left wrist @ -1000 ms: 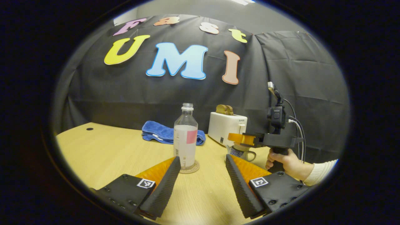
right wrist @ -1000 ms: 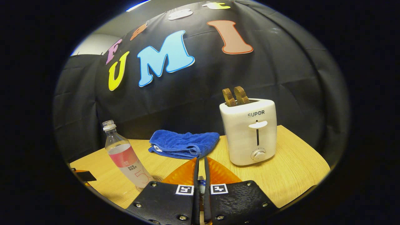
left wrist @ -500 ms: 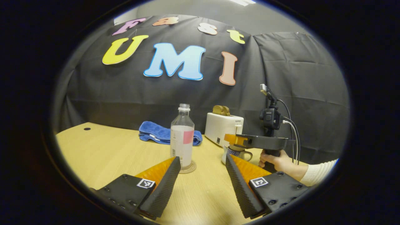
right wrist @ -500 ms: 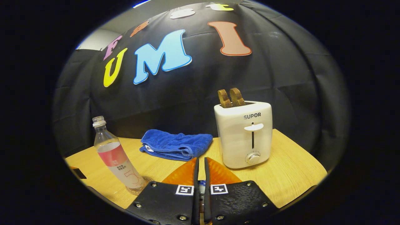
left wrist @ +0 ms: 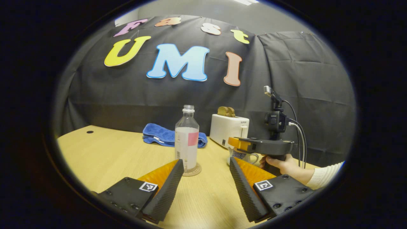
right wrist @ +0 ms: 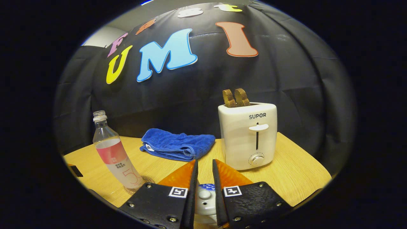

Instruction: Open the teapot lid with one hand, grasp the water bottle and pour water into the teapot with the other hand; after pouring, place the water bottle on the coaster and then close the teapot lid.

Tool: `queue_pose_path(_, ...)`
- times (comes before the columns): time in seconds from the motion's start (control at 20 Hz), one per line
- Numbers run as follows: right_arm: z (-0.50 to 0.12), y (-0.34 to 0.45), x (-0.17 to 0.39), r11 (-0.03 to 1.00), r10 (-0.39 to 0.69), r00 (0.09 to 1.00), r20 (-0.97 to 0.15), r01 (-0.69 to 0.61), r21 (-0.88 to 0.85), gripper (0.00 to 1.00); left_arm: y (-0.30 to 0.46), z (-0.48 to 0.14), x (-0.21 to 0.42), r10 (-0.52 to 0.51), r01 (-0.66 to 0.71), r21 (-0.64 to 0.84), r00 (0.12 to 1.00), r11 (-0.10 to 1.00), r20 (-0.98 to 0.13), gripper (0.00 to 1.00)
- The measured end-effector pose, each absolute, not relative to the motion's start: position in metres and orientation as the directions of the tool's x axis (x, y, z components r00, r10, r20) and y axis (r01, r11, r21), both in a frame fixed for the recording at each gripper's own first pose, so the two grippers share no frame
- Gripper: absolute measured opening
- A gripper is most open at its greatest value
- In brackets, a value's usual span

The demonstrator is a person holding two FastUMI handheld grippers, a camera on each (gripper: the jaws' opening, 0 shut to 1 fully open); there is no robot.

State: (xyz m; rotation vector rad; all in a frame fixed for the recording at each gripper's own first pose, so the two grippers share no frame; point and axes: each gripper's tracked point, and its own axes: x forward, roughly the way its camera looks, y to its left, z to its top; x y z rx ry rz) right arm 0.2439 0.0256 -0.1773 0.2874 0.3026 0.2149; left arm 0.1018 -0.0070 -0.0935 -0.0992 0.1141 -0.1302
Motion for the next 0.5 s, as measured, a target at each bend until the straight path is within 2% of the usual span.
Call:
queue_pose_path(0.05, -0.172, 0.022, 0.242, 0.942, 0.241, 0.936, -0.258, -0.16, 0.296, 0.28, -0.007, -0.094, 0.103, -0.132, 0.121, -0.106, 0.986, 0.987, -0.103, 1.0)
queue_pose_path(0.2, -0.147, 0.009, 0.222, 0.953, 0.209, 0.949, -0.238, -0.143, 0.266, 0.75, -0.003, -0.089, 0.101, -0.122, 0.113, -0.102, 0.988, 0.988, -0.09, 1.0)
queue_pose_path(0.25, -0.136, 0.004, 0.214, 0.958, 0.193, 0.956, -0.222, -0.134, 0.253, 0.82, -0.002, -0.088, 0.1, -0.121, 0.111, -0.103, 0.989, 0.988, -0.088, 1.0)
queue_pose_path(0.3, -0.125, -0.001, 0.206, 0.964, 0.171, 0.963, -0.21, -0.119, 0.239, 0.96, -0.002, -0.085, 0.099, -0.12, 0.111, -0.105, 0.989, 0.988, -0.084, 1.0)
queue_pose_path(0.5, -0.078, -0.018, 0.167, 0.977, 0.109, 0.983, -0.147, -0.079, 0.197, 0.97, -0.003, -0.074, 0.093, -0.115, 0.108, -0.093, 0.991, 0.99, -0.067, 1.0)
